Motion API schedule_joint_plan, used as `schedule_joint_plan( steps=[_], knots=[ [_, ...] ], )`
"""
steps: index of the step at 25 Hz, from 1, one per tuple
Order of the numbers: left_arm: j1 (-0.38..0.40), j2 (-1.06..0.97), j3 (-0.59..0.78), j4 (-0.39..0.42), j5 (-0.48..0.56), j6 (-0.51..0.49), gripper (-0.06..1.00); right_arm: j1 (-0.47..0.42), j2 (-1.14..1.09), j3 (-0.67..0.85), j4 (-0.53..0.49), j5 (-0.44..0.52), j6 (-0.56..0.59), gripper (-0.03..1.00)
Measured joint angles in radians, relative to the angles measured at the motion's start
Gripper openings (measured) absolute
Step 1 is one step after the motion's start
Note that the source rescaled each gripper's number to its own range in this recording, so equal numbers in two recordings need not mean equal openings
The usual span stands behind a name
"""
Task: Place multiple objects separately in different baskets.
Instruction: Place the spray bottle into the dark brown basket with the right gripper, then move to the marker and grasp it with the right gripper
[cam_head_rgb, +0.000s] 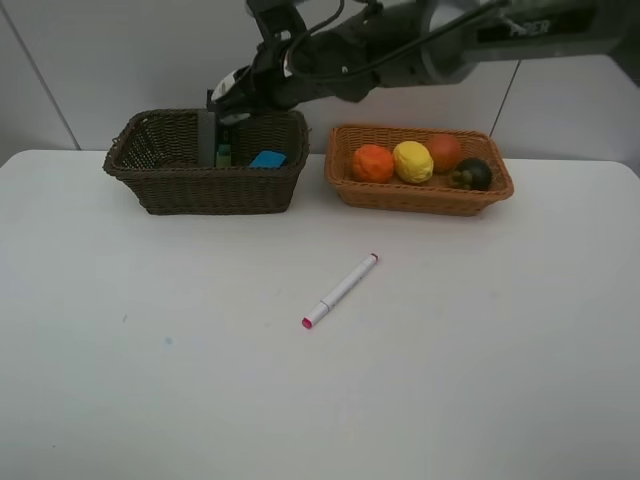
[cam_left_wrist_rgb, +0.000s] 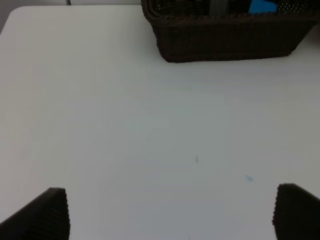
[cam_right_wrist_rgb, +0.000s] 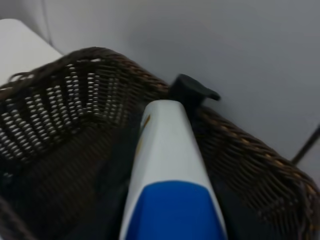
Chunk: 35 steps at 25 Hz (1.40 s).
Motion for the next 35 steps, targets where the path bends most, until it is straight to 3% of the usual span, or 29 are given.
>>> schedule_joint_plan(
  steps=[6,8,11,13,15,17,21,26,30,35],
  knots=[
    [0.000,0.000,0.000,0.000,0.000,0.000,1.00,-0.050,0.046,0.000,0.091,-0.049,0.001,0.26],
    [0.000,0.000,0.000,0.000,0.000,0.000,1.00,-0.048,0.049,0.000,0.108,-0.071,0.001,0.42],
    [0.000,0.000,0.000,0.000,0.000,0.000,1.00,-0.046,0.049,-0.003,0.117,-0.116,0.001,0.82],
    [0.000,0.000,0.000,0.000,0.000,0.000,1.00,-0.046,0.049,-0.003,0.119,-0.102,0.001,0.93],
    [0.000,0.000,0.000,0.000,0.000,0.000,1.00,-0.046,0.047,-0.003,0.120,-0.065,0.001,0.97],
    [0.000,0.000,0.000,0.000,0.000,0.000,1.00,-0.046,0.028,-0.003,0.124,0.009,0.001,0.98],
    [0.000,0.000,0.000,0.000,0.000,0.000,1.00,-0.046,-0.097,-0.003,0.165,0.293,0.001,1.00],
    [0.000,0.000,0.000,0.000,0.000,0.000,1.00,-0.046,-0.284,-0.008,0.263,0.762,0.030,1.00],
    [0.000,0.000,0.000,0.000,0.000,0.000,1.00,-0.046,-0.325,-0.009,0.263,1.081,0.069,1.00],
    [0.000,0.000,0.000,0.000,0.000,0.000,1.00,-0.046,-0.309,-0.008,0.306,1.133,0.100,1.00]
  ],
)
